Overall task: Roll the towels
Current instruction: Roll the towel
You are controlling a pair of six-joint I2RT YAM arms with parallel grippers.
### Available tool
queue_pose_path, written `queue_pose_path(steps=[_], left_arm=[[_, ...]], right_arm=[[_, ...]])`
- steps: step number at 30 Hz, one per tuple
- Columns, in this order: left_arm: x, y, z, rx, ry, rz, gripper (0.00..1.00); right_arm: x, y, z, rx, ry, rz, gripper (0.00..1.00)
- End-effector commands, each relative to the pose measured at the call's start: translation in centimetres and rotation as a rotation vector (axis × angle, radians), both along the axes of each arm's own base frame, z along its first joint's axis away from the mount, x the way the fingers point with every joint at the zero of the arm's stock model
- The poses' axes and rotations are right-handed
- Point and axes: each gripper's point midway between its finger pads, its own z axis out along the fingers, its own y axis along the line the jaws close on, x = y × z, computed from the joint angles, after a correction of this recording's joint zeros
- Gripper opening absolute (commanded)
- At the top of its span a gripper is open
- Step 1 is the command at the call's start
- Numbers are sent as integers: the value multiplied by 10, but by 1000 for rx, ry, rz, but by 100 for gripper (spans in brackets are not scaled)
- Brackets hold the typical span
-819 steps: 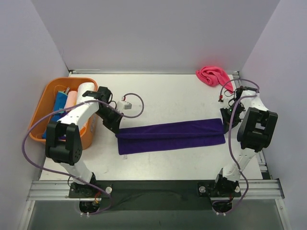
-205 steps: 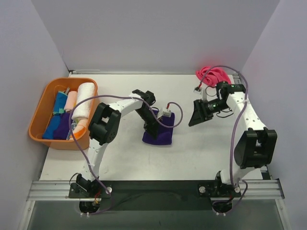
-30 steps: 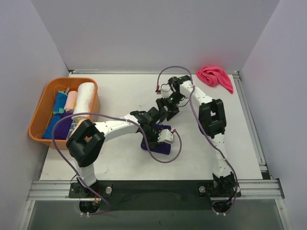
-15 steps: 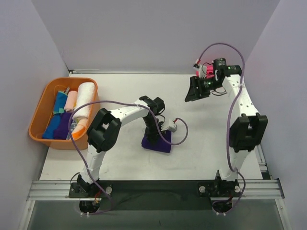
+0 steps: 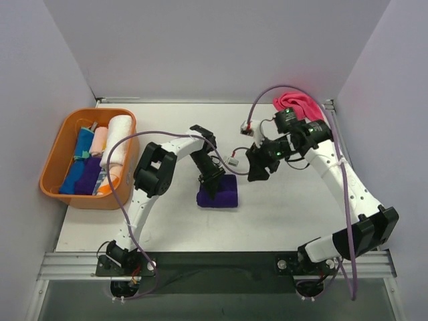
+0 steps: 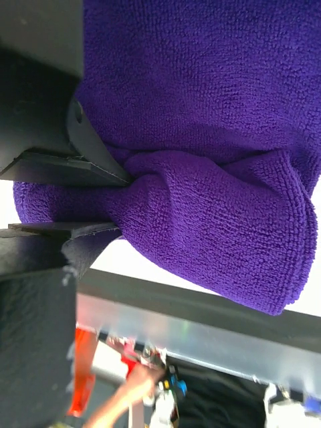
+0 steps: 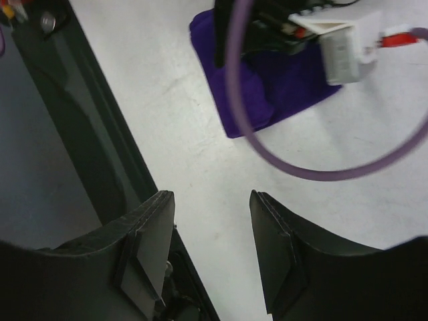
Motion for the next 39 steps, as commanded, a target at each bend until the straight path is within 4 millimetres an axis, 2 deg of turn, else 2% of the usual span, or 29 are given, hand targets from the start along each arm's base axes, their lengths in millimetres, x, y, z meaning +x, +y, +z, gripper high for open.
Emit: queue_pose_path(steps=[1, 2, 5, 6, 7, 8, 9, 10, 11, 13, 14, 15, 19, 26, 30, 32, 33, 36, 39], left_arm=[[-8, 46, -62, 213, 4, -107, 14], [-8, 47, -65, 218, 9, -108, 14], [-7, 51, -70, 236, 16, -110, 16], [-6, 52, -71, 245, 10, -116, 17], [-6, 54, -71, 251, 14, -115, 17], [-5, 53, -72, 251, 15, -115, 17], [-5, 54, -71, 259, 24, -115, 17], [-4, 55, -72, 260, 25, -113, 18], [-4, 56, -72, 263, 30, -110, 19], [-3, 57, -72, 264, 31, -105, 22], [-2, 58, -73, 263, 34, -102, 26], [-2, 58, -73, 260, 41, -93, 28], [0, 59, -74, 257, 46, -79, 31], [5, 63, -78, 267, 45, -69, 33], [7, 63, -77, 261, 42, -55, 34], [10, 63, -75, 257, 40, -39, 35], [12, 64, -74, 257, 35, -33, 36], [22, 69, -71, 273, -14, 16, 41], [40, 70, -51, 241, -60, 100, 47]], right_arm=[[-27, 2, -16, -108, -5, 107, 49], [-38, 15, -21, -124, -3, 167, 49], [-39, 26, -43, -225, -52, 222, 48], [-40, 41, -48, -238, -103, 264, 48], [-39, 43, -57, -274, -122, 276, 49], [-31, 44, -69, -336, -154, 275, 49], [-26, 57, -73, -343, -205, 292, 51], [-21, 61, -87, -380, -203, 296, 52], [-13, 62, -92, -419, -235, 286, 53], [-3, 77, -102, -434, -289, 287, 55], [0, 81, -113, -464, -298, 293, 56], [9, 87, -115, -479, -343, 281, 57], [10, 104, -137, -503, -408, 335, 58], [-11, 106, -183, -524, -306, 439, 55], [-14, 95, -205, -569, -271, 465, 52], [-16, 90, -215, -575, -237, 471, 45], [-15, 86, -217, -571, -219, 462, 28], [-21, 81, -222, -518, -147, 455, 0], [-30, 81, -220, -424, -68, 459, 0]])
